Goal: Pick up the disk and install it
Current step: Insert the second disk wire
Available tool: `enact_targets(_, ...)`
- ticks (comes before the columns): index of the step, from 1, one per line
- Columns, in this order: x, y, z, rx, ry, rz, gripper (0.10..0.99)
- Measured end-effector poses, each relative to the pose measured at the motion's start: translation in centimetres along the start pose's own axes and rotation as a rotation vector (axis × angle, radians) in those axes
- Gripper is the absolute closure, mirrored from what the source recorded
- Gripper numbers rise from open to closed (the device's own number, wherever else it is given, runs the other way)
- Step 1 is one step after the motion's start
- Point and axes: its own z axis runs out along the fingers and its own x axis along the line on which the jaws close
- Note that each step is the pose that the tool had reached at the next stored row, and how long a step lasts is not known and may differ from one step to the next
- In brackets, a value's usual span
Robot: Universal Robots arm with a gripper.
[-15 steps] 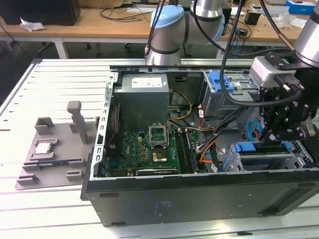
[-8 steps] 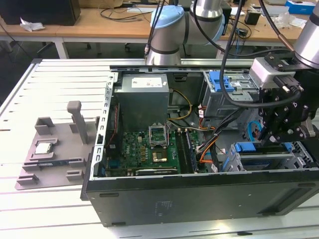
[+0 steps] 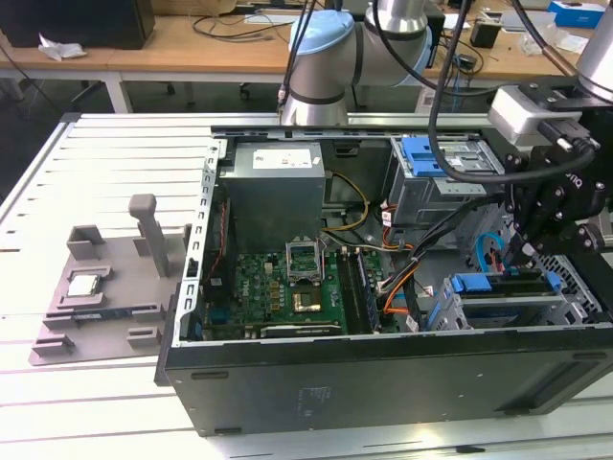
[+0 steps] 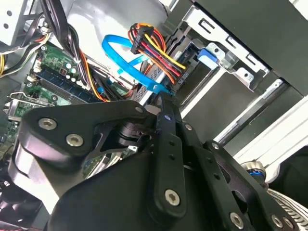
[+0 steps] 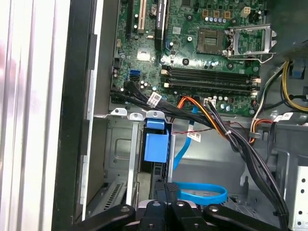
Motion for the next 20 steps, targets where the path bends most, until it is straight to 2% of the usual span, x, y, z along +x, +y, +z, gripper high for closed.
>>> enact_targets(1,0.01,-0.19,0.09,-0.004,-0.0003,-0.002,0.980)
enact_targets(3,0.08,-1.12,0.40,-0.021,-0.0019,-0.007,0.980)
enact_targets(6,0.11,-1.61,0.69,-0.037,-0.0031,-0.009,0.980)
enact_targets(12,0.10,-1.62,1.23,-0.048,-0.0036,-0.009,0.980)
enact_targets(15,0.10,-1.67,1.24,-0.048,-0.0039,-0.009,0.980)
enact_targets(20,0.12,-2.17,0.21,-0.048,-0.0040,-0.009,0.980)
